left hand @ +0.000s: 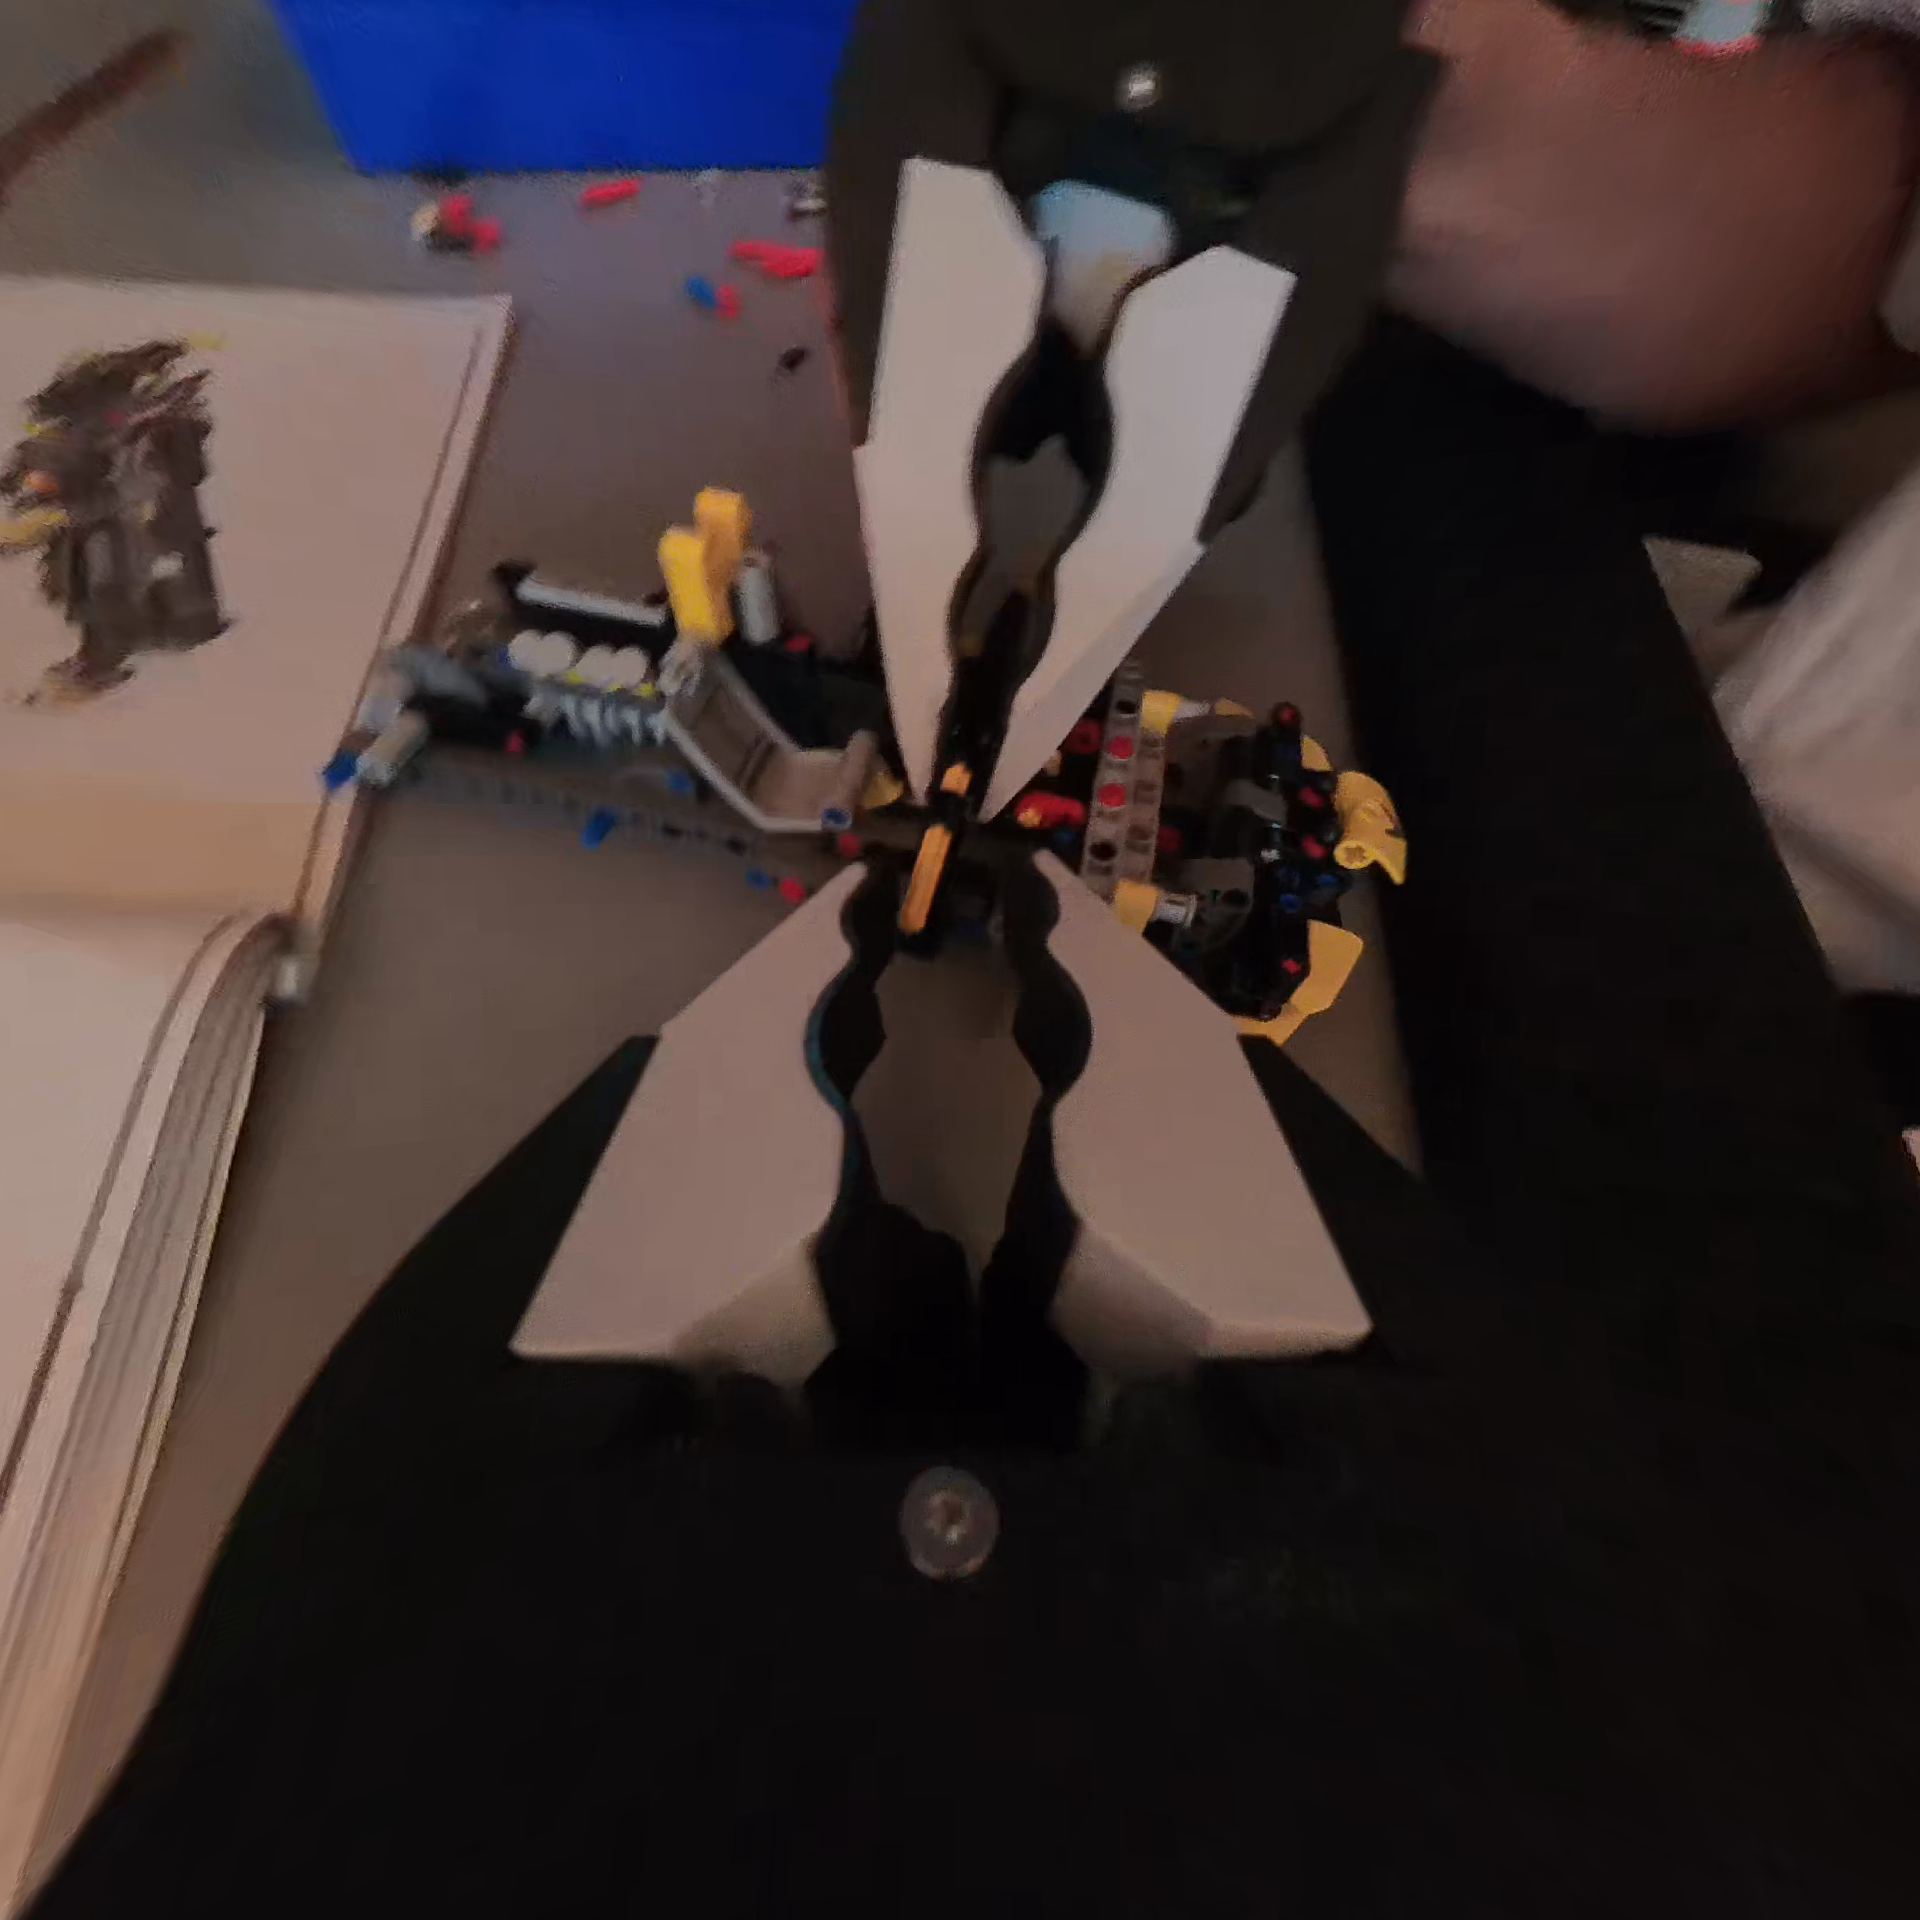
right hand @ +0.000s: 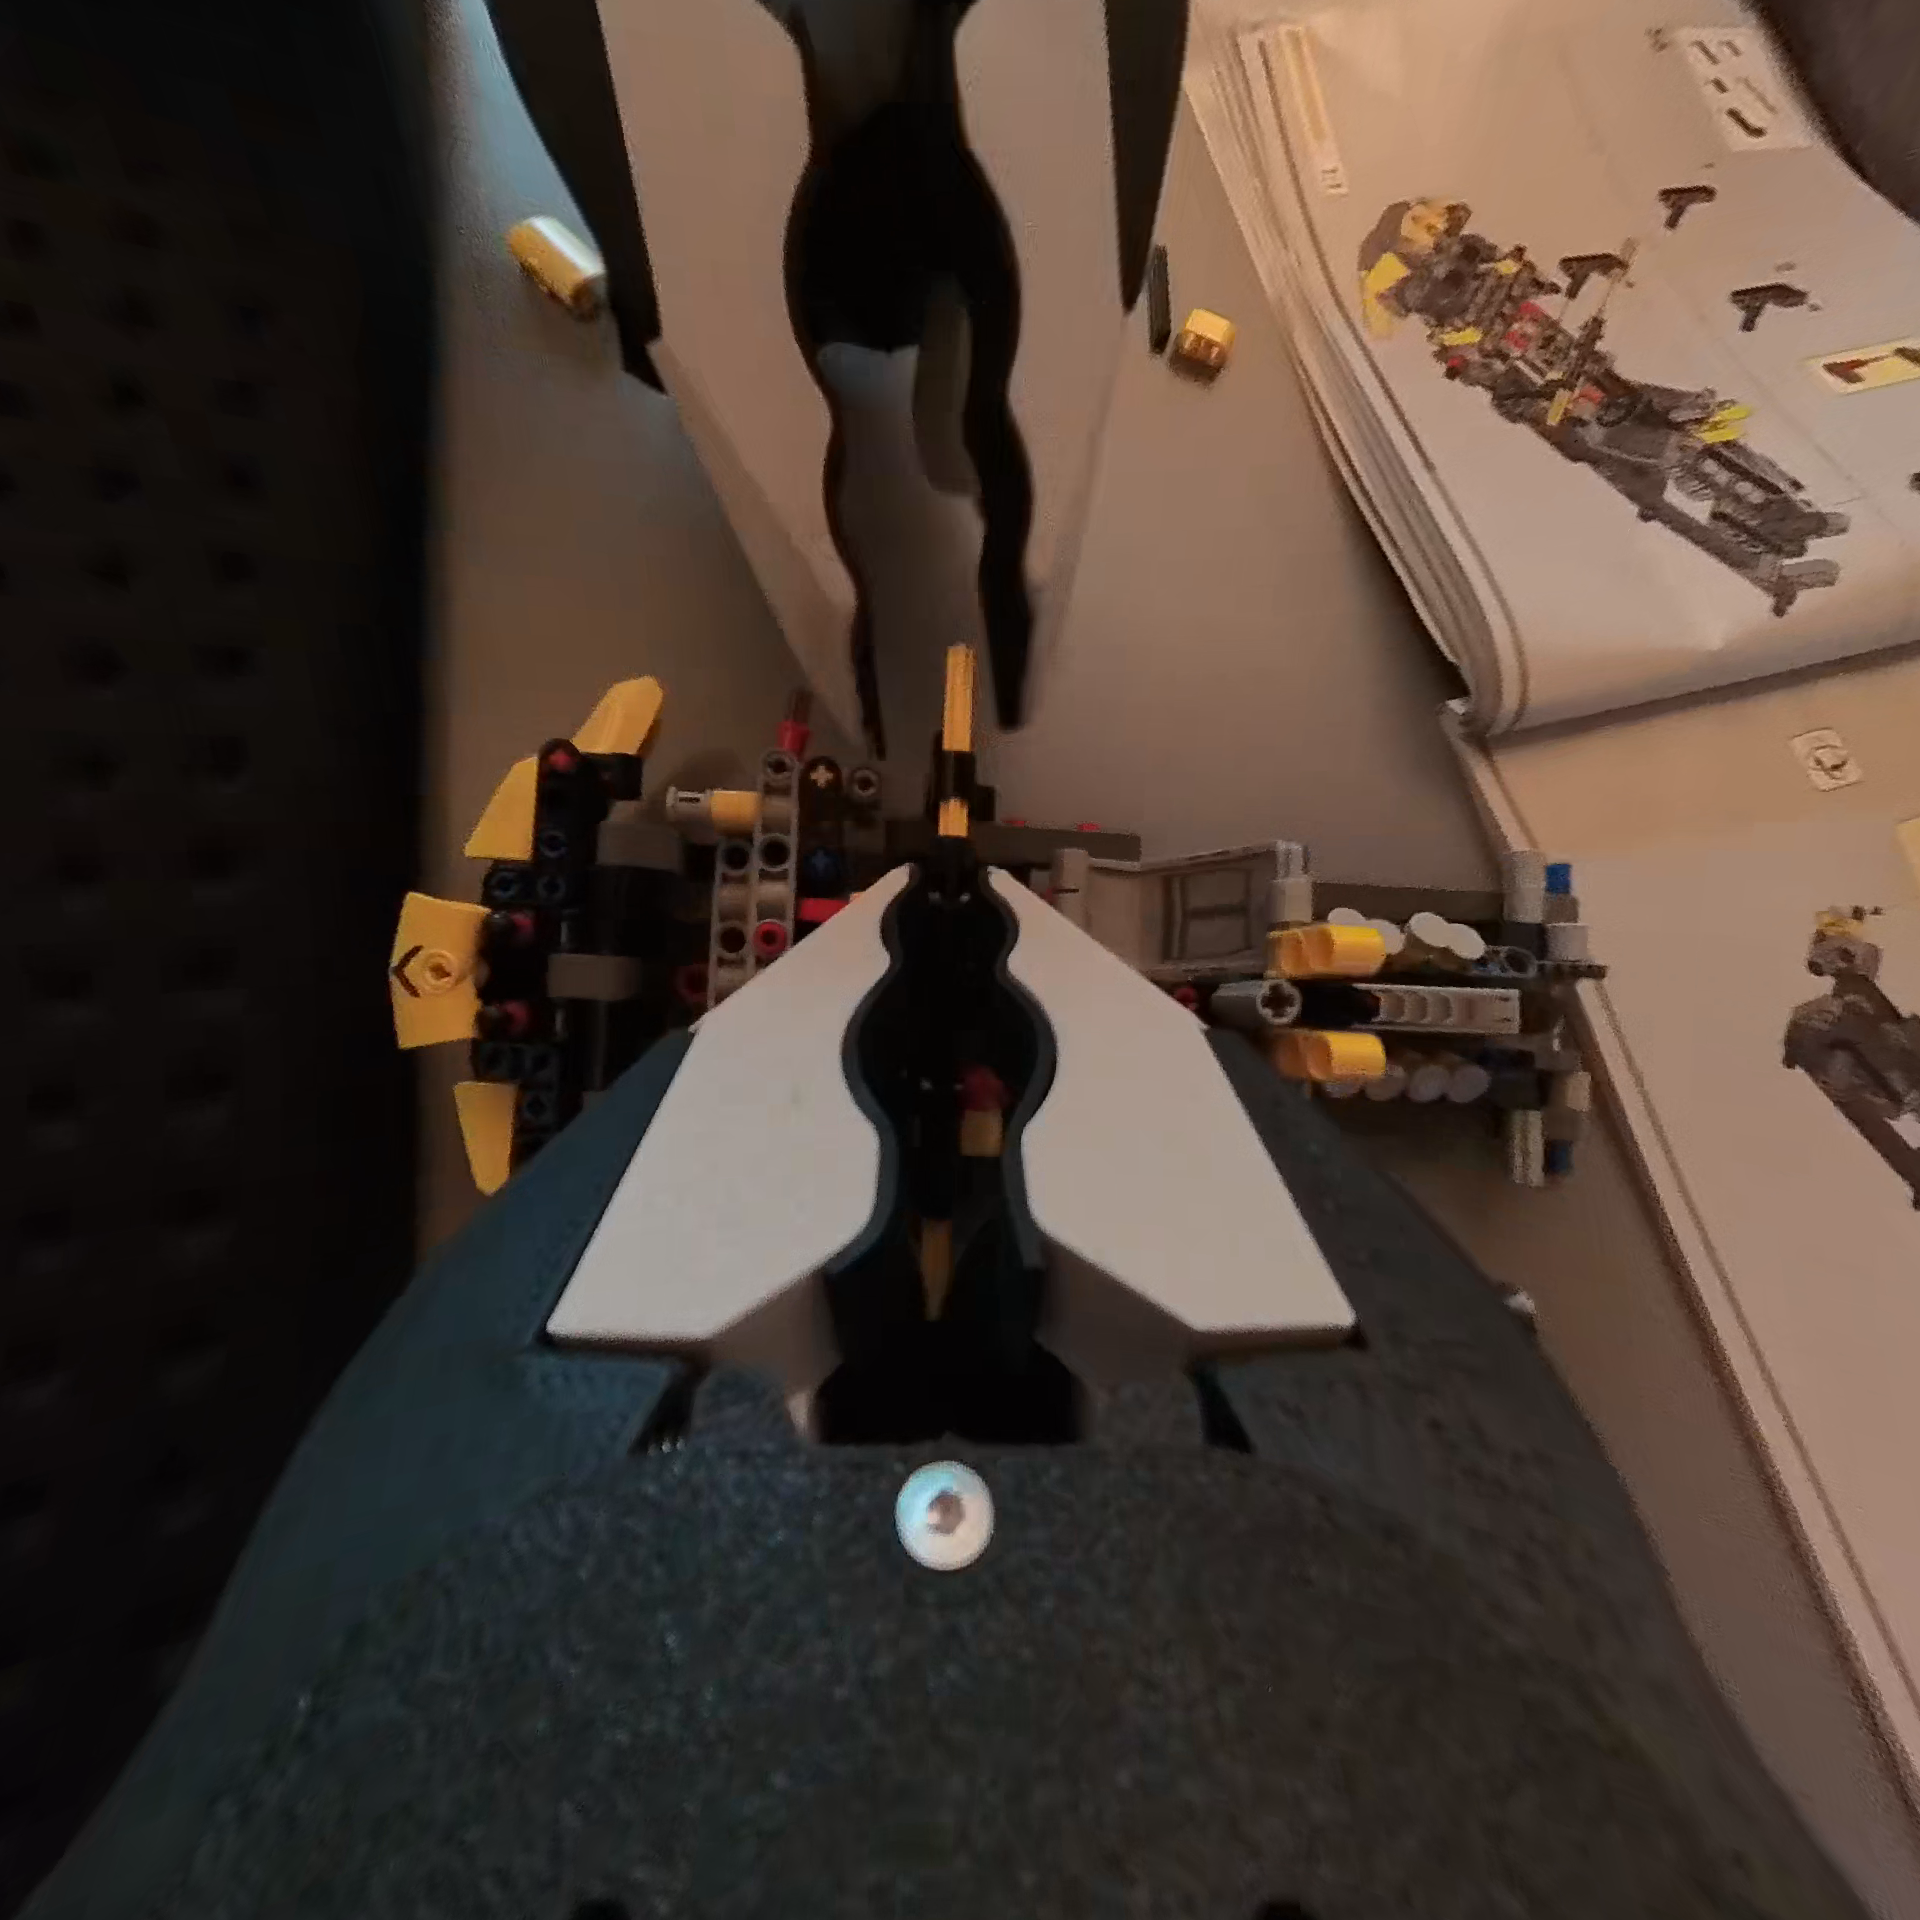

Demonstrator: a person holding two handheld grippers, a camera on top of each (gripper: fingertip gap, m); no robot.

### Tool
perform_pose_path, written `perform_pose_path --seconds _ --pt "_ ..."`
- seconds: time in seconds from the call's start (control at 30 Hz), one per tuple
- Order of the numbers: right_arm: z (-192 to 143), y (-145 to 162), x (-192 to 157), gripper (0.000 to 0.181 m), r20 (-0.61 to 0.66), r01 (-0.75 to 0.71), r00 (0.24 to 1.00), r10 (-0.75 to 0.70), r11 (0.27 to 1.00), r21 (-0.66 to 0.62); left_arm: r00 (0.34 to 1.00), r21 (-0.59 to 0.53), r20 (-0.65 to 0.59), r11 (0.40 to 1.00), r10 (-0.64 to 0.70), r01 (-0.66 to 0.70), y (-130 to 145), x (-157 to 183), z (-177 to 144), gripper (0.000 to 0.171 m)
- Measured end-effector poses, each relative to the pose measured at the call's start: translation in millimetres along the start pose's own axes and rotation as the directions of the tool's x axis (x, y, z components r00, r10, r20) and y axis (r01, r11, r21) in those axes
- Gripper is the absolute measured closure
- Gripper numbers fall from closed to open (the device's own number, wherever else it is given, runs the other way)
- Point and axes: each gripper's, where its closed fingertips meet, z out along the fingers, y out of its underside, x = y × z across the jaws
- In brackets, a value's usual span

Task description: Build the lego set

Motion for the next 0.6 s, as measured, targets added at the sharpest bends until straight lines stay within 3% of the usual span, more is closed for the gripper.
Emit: perform_pose_path --seconds 0.1,0.43,0.6 --pt "1.5 3.3 -1.5 0.173 0.016 -0.004 1.000 0.004 1.000 0.002 0.998 0.023 -0.042 0.999 0.037 -0.036 -1.2 -1.5 6.9 0.167" --pt "-14.0 -6.9 -0.8 0.165 0.015 -0.039 0.999 0.036 0.975 0.217 0.992 -0.001 -0.047 0.993 0.116 -0.116 0.9 -1.5 13.0 0.166" --pt "-9.2 -0.5 0.8 0.175 -0.025 0.005 1.000 -0.001 0.985 0.174 0.982 -0.021 -0.088 0.986 0.164 -0.167 1.9 -0.3 18.5 0.167"
